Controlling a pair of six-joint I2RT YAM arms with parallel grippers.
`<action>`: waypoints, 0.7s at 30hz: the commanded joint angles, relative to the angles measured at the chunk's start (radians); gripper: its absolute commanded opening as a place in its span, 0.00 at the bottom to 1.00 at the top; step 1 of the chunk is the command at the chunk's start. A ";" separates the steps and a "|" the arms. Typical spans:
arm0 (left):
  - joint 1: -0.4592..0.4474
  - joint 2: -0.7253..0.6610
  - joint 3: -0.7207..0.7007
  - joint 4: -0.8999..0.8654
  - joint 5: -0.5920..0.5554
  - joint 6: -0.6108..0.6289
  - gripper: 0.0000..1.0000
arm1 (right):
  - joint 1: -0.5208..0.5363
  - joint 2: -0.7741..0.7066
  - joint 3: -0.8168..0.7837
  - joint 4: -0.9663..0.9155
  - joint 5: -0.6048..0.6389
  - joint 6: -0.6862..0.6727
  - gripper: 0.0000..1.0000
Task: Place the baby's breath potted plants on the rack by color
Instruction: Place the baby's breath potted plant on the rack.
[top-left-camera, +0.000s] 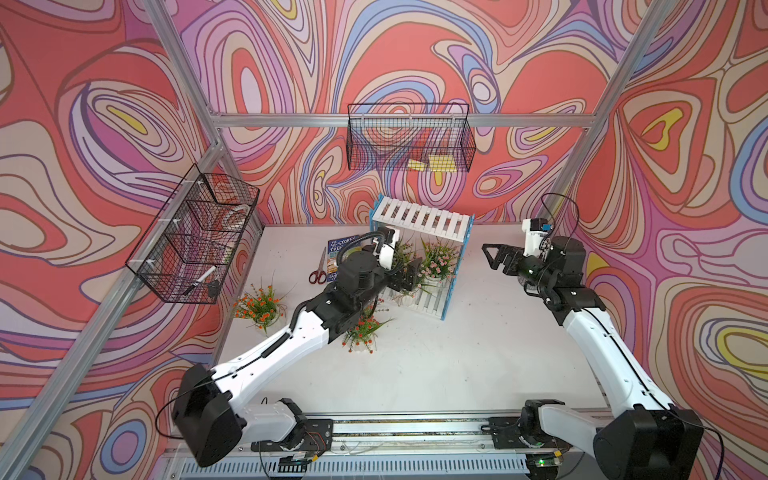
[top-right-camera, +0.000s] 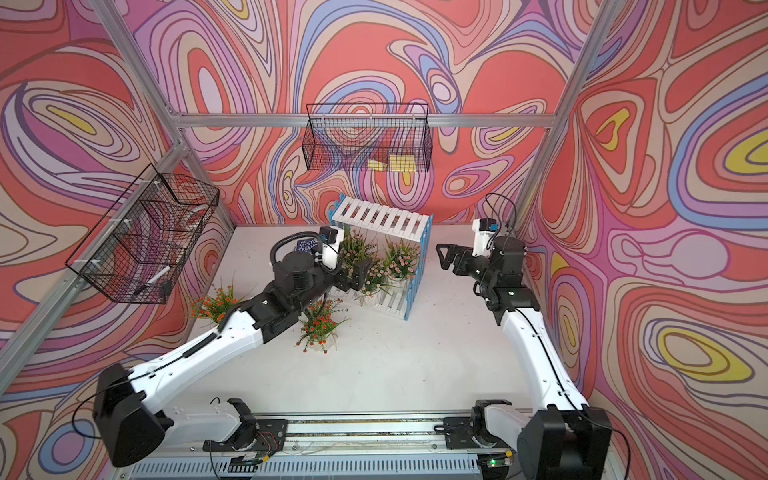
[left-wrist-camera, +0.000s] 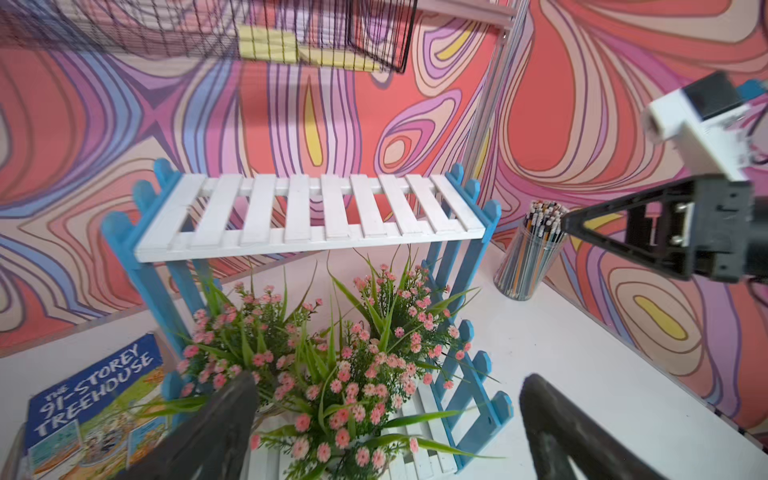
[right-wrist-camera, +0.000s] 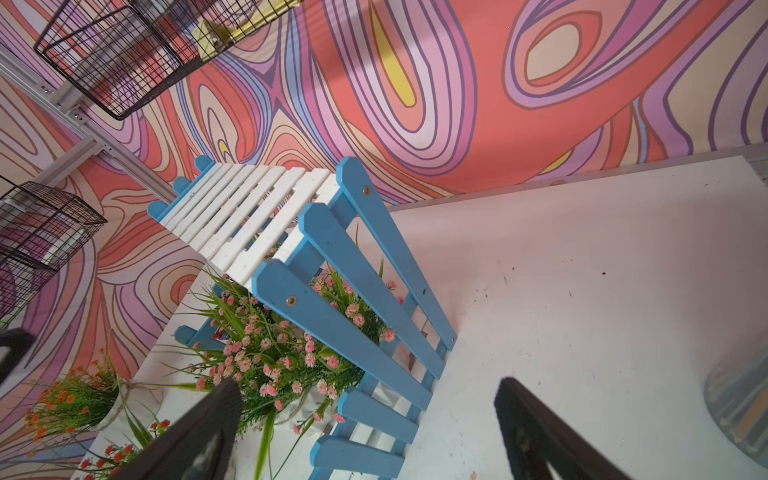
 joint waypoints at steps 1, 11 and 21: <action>-0.003 -0.116 0.014 -0.306 -0.059 -0.026 1.00 | 0.005 0.010 0.004 0.016 -0.024 0.010 0.98; -0.003 -0.319 -0.031 -1.027 -0.180 -0.361 1.00 | 0.023 0.020 0.007 0.014 -0.038 0.006 0.98; -0.031 -0.374 -0.236 -1.059 0.012 -0.610 1.00 | 0.032 0.014 0.010 0.012 -0.042 0.006 0.98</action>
